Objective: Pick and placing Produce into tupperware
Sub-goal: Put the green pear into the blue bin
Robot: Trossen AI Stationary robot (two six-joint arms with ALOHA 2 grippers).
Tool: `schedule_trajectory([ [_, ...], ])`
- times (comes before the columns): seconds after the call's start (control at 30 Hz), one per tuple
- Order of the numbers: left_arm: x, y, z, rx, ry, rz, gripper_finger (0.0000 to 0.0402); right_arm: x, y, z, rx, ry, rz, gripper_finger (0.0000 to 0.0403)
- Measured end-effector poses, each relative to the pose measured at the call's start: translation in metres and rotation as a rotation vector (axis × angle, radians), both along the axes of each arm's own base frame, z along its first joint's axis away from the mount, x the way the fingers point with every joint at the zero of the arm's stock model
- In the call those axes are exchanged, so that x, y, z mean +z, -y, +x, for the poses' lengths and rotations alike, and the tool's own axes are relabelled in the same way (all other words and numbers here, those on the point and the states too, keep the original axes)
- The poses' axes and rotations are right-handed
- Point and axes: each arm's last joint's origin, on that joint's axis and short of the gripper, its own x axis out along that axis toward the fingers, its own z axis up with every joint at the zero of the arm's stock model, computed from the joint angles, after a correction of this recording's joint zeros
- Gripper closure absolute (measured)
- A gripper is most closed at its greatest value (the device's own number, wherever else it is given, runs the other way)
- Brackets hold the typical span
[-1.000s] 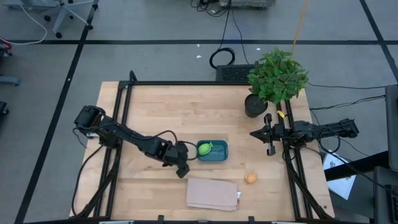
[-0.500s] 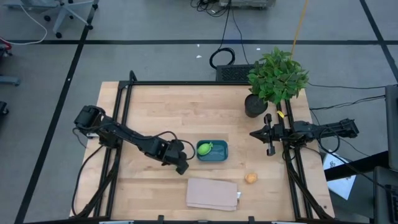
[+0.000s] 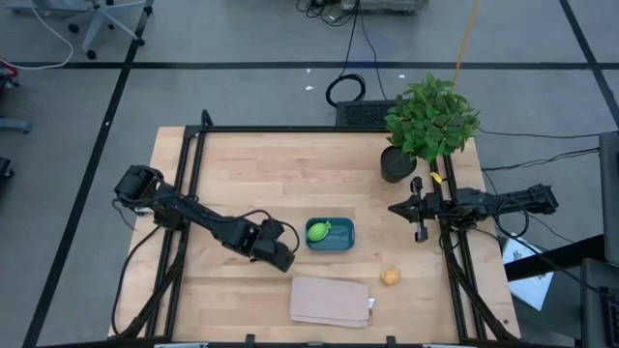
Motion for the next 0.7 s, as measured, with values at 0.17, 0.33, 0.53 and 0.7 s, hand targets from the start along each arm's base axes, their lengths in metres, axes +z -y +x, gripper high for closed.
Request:
schedule_trajectory([
  [0.17,0.0,-0.001,0.001,0.012,0.013,0.004,0.0009,0.0,0.0,0.0,0.0,-0.002,0.0,0.0403],
  [0.33,0.0,0.001,0.0,0.049,0.014,-0.003,0.0009,0.0,0.0,0.0,0.0,-0.003,0.0,0.0403],
  [0.53,-0.006,0.008,-0.001,0.075,-0.003,-0.001,0.0009,0.0,0.0,0.0,0.0,-0.004,0.0,0.0403],
  [0.7,-0.02,0.01,0.002,0.082,-0.039,-0.015,0.0009,-0.001,0.0,0.0,0.0,-0.008,-0.001,0.0403],
])
